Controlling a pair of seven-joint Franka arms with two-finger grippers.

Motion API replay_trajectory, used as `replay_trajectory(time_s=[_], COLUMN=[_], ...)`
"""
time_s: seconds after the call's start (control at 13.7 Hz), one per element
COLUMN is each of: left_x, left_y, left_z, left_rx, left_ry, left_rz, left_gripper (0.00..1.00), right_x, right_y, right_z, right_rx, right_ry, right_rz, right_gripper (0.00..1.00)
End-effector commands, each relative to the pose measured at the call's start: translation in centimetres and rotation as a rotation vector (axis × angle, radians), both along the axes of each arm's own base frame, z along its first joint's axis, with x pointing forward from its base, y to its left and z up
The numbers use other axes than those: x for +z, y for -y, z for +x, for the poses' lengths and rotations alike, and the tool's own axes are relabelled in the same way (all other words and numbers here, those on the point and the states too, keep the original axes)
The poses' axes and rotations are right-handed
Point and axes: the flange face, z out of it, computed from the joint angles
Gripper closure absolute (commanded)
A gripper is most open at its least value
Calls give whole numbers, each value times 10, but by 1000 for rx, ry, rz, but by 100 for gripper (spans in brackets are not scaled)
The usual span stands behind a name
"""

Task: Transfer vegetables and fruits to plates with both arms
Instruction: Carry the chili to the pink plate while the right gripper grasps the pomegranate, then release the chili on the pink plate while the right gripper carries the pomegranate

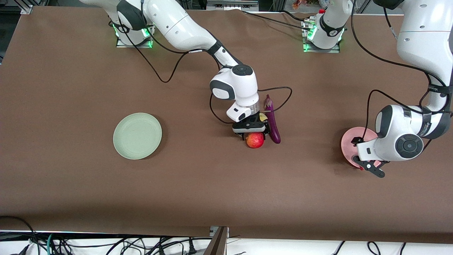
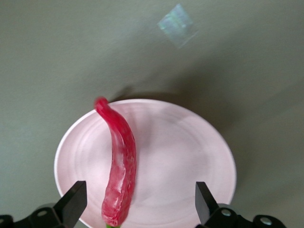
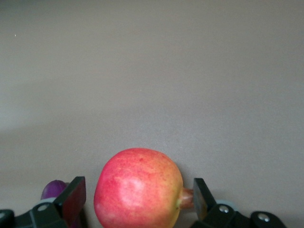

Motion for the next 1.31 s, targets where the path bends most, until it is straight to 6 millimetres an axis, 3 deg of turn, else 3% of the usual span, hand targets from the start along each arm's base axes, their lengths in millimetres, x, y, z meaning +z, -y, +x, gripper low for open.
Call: replay_trajectory(time_s=[0.0, 0.44, 0.58, 0.8, 0.95, 1.09, 1.24], left_x=[14, 15, 15, 16, 17, 30, 57], left_y=[8, 9, 9, 10, 11, 33, 46], left_z=[0, 0, 0, 0, 0, -2, -7], left_rx=[-18, -19, -19, -21, -22, -40, -14], left_ry=[-12, -10, -10, -9, -9, -22, -32], left_rz=[8, 8, 8, 8, 7, -7, 5], left_gripper=[0, 0, 0, 0, 0, 0, 0], right_x=[-4, -16, -11, -3, 25, 55, 82], right_y=[-7, -10, -11, -8, -6, 5, 22], right_z=[-1, -6, -5, -1, 5, 19, 27], right_rx=[31, 46, 50, 49, 41, 29, 68], right_ry=[41, 69, 73, 76, 76, 50, -10], right_rz=[-4, -33, -33, -37, -39, -62, -103], right_gripper=[0, 2, 24, 72, 72, 72, 72])
